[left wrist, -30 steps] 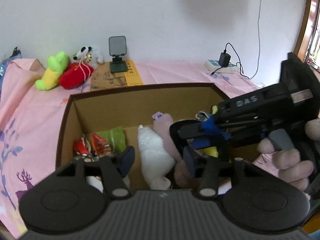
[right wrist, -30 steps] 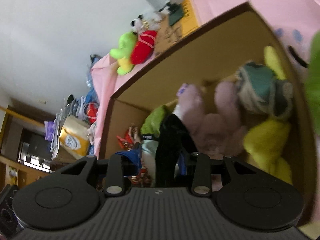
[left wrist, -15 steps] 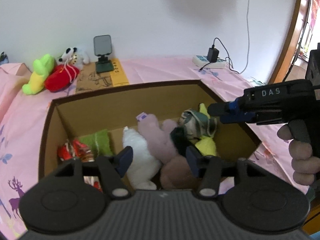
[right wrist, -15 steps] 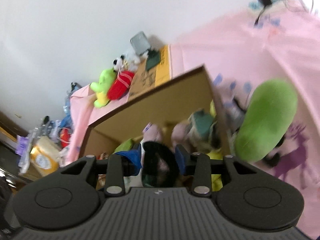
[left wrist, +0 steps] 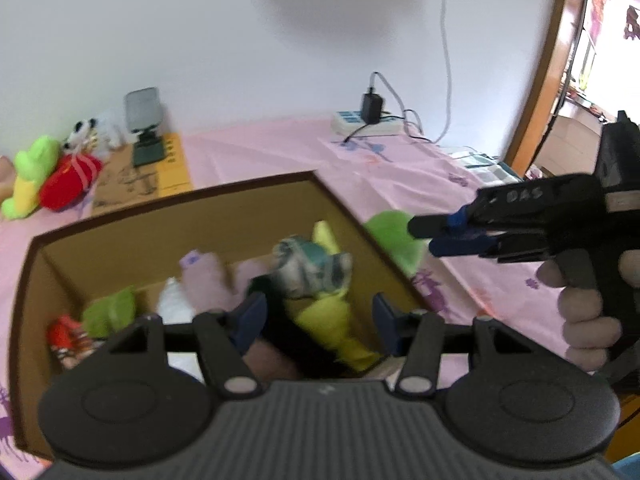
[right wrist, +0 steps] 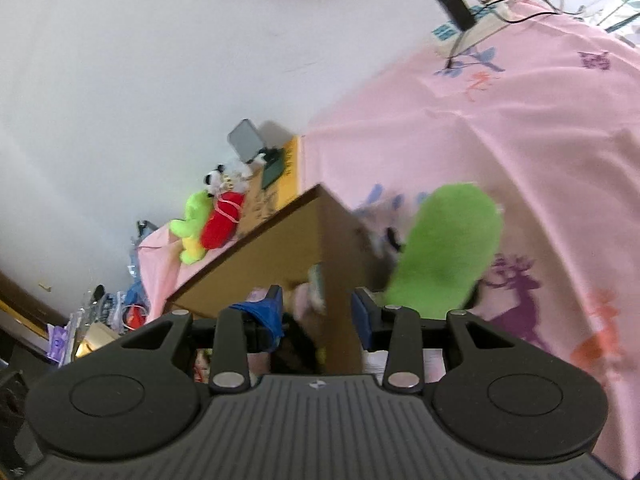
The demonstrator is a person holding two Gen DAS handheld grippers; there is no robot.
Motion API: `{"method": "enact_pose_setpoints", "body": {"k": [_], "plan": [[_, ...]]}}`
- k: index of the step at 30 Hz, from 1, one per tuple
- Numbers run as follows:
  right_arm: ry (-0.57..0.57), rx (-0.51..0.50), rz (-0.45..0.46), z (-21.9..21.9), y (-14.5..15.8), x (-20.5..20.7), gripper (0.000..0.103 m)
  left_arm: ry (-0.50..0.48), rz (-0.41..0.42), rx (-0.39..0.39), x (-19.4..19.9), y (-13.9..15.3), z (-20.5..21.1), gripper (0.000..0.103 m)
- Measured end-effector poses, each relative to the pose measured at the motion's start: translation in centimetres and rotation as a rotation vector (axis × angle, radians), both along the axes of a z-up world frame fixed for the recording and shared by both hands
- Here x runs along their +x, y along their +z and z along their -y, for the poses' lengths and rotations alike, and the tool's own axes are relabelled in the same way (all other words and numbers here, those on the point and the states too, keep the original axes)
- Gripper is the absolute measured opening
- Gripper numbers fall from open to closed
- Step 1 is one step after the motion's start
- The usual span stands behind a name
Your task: Organize soft objects
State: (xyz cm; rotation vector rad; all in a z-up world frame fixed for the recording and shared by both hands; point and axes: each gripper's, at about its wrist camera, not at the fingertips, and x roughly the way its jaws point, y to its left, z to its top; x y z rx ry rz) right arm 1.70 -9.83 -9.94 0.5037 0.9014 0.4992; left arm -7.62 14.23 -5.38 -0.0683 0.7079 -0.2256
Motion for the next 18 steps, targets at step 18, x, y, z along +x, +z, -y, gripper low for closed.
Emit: {"method": "enact_pose_setpoints", "body": {"k": [18], "plan": [[0.077, 0.023, -0.087, 7.8, -0.8, 6.7, 0.023, -0.092, -0.070, 0.037, 3.4, -1.7, 13.8, 0.056]]}}
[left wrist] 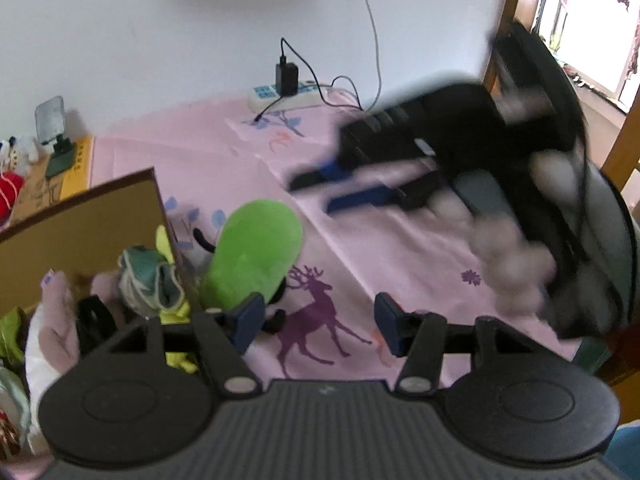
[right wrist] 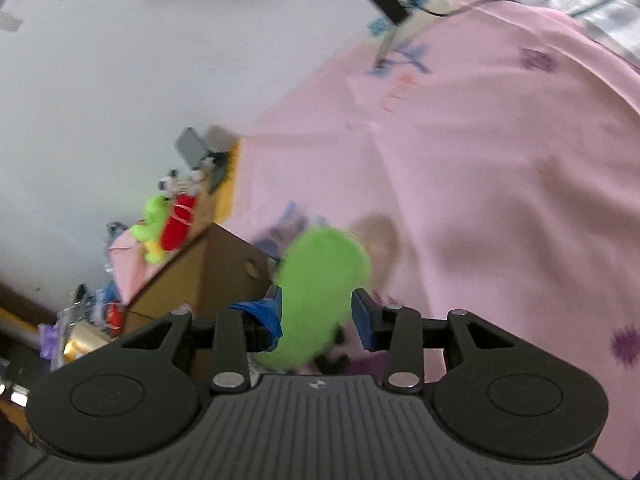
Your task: Organize soft objects
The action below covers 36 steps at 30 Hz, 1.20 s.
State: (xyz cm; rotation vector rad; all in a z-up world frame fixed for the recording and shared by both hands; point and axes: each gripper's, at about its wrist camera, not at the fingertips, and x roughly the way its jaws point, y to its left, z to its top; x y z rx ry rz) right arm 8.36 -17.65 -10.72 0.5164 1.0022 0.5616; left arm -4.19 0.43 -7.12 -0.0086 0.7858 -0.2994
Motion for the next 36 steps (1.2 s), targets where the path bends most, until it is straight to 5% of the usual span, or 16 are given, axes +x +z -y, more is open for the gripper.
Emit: {"method": "enact_pose_setpoints", "body": {"k": [5, 14, 20, 28, 32, 36], "plan": [[0.139, 0.046, 0.008, -4.3, 0.2, 3.3, 0.023, 0.058, -0.016, 0.029, -0.8, -0.2, 0.8, 0.057], [0.254, 0.009, -0.027, -8.4, -4.4, 6.5, 0.018, 0.210, -0.038, 0.030, -1.9, -0.1, -0.1, 0.058], [0.314, 0.033, 0.005, -4.3, -4.1, 5.1, 0.015, 0.195, -0.019, 0.017, -0.8, 0.1, 0.3, 0.058], [0.249, 0.049, -0.040, 3.2, -3.7, 2.7, 0.015, 0.065, -0.004, 0.040, 2.5, -0.3, 3.1, 0.059], [0.180, -0.010, -0.054, 5.5, -4.3, 1.6, 0.024, 0.028, -0.060, 0.032, 5.0, -2.1, 4.0, 0.060], [0.123, 0.055, -0.114, 7.7, -5.5, 1.5, 0.024, 0.006, -0.119, 0.034, 7.1, -4.1, 4.8, 0.060]]}}
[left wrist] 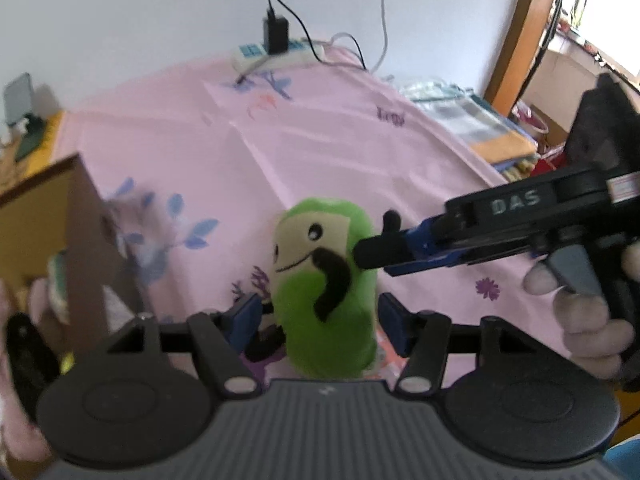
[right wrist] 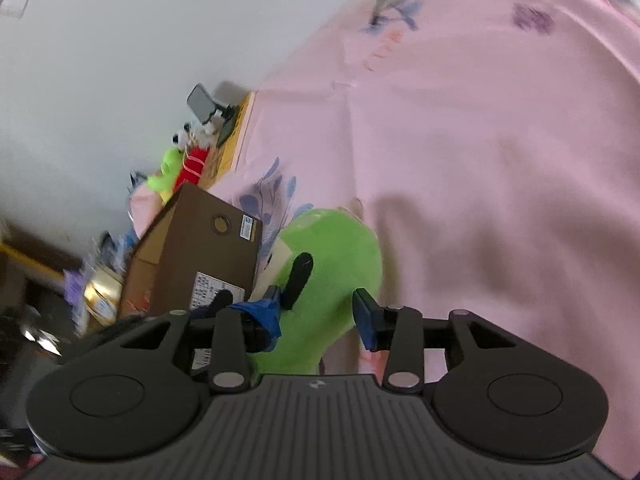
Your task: Organize soft objects
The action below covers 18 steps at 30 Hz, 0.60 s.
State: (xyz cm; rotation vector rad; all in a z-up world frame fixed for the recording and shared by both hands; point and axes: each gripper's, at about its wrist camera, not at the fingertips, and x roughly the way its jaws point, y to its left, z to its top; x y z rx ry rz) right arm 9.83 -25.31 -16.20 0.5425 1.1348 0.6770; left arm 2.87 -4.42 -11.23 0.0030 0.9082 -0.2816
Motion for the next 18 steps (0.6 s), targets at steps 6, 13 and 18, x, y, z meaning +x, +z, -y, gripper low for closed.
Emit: {"method": "enact_pose_setpoints", "body": {"k": [6, 13, 18], "plan": [[-0.019, 0.033, -0.043, 0.1, -1.0, 0.1, 0.027, 0.027, -0.057, -0.004, 1.7, -2.5, 0.5, 0.060], [-0.042, 0.139, -0.140, 0.5, -2.8, -0.2, 0.029, 0.035, -0.066, -0.031, 1.1, -2.9, 0.3, 0.049], [-0.018, 0.126, -0.087, -0.2, -1.6, -0.6, 0.027, 0.034, -0.045, -0.049, 0.3, -2.5, 0.6, 0.047]]}}
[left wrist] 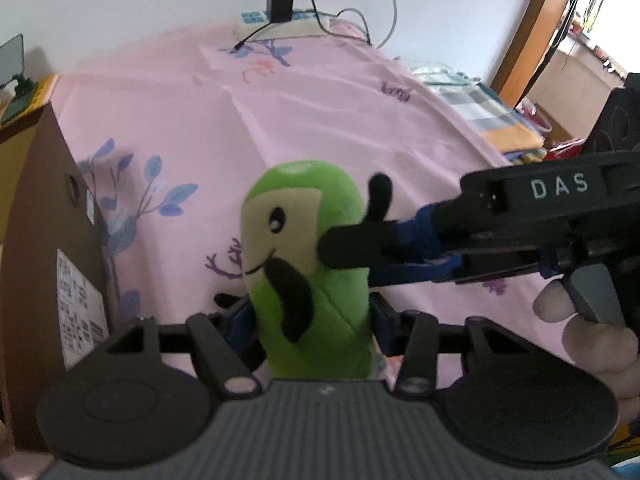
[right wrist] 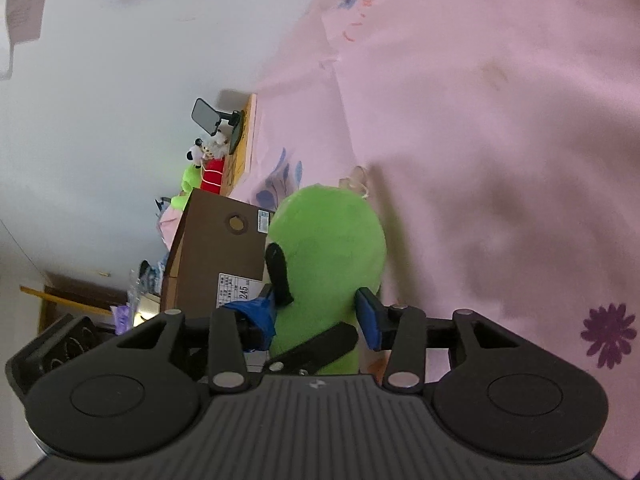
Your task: Organize soft objects
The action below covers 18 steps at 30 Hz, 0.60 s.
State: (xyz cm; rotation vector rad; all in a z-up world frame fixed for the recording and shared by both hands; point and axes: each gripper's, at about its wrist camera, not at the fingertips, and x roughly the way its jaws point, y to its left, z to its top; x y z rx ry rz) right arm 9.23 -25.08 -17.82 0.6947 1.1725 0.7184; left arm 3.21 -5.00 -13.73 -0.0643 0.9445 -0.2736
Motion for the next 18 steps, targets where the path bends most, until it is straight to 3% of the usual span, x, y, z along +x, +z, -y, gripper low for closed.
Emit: {"method": "enact_pose_setpoints", "body": {"k": [6, 9, 12, 18], "plan": [[0.016, 0.023, 0.096, 0.4, 3.5, -1.4, 0.027, -0.015, 0.123, -0.070, -2.3, 4.2, -1.5, 0.047], [0.006, 0.060, 0.156, 0.0, 5.7, -2.5, 0.027, -0.014, 0.212, -0.065, -3.6, 6.8, -2.7, 0.047], [0.018, 0.088, 0.236, -2.0, 7.9, -3.7, 0.027, 0.014, 0.286, -0.055, -5.1, 8.9, -4.8, 0.047], [0.094, 0.117, 0.342, -8.9, 10.6, -4.8, 0.028, 0.120, 0.358, -0.068, -8.4, 11.2, -11.7, 0.047]]}}
